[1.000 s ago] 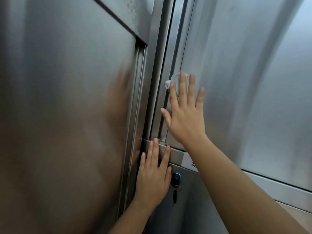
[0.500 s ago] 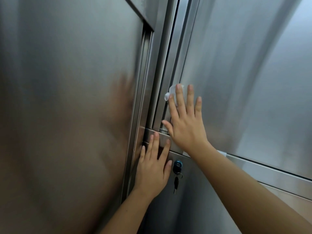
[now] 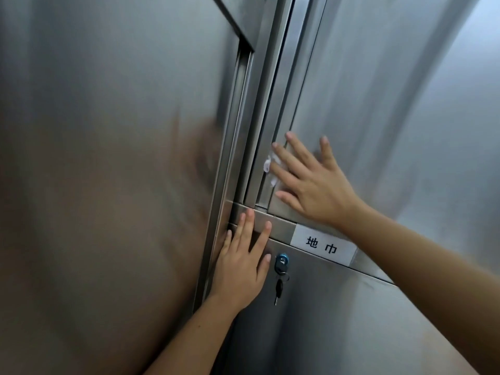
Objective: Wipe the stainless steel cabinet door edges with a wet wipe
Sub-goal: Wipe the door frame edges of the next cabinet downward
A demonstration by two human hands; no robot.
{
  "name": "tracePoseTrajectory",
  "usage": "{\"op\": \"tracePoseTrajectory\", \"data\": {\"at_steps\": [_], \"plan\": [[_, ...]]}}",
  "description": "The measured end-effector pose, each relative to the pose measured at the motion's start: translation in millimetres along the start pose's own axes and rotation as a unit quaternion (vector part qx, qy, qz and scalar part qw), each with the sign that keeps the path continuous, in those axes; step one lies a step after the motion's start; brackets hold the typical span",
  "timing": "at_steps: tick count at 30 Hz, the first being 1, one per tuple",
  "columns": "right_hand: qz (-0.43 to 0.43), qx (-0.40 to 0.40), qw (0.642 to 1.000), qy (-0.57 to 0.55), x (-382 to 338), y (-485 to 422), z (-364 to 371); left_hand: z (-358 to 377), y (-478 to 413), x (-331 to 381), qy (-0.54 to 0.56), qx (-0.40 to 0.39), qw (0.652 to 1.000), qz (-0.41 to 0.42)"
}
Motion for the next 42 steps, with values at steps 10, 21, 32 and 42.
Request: {"op": "tracePoseTrajectory", "data": {"at_steps": [10,21,32,42], "plan": [[-0.07,-0.031,0.997,-0.007,-39,42,17,-4,0,-1,0.003,-0.003,1.0,-0.002],[-0.023,0.01,1.0,0.016,7,-3,5,3,16,1,-0.001,-0.03,1.0,-0.009],[-0.06,0.002,0.998,0.033,-11,15,4,6,18,1,0.015,-0.023,1.0,-0.008],[-0.036,-0.046,0.998,0.001,-43,41,11,6,19,3,0.012,-0.005,1.0,-0.008]]}}
Point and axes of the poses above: each hand's wrist, its own y-axis away from the middle knuckle, its own z-axis out of the palm, x = y × z, the point moved 4 cm from there along -y, towards the middle knuckle, and after that the axes turned 13 degrees about z, right-handed, at the moved point
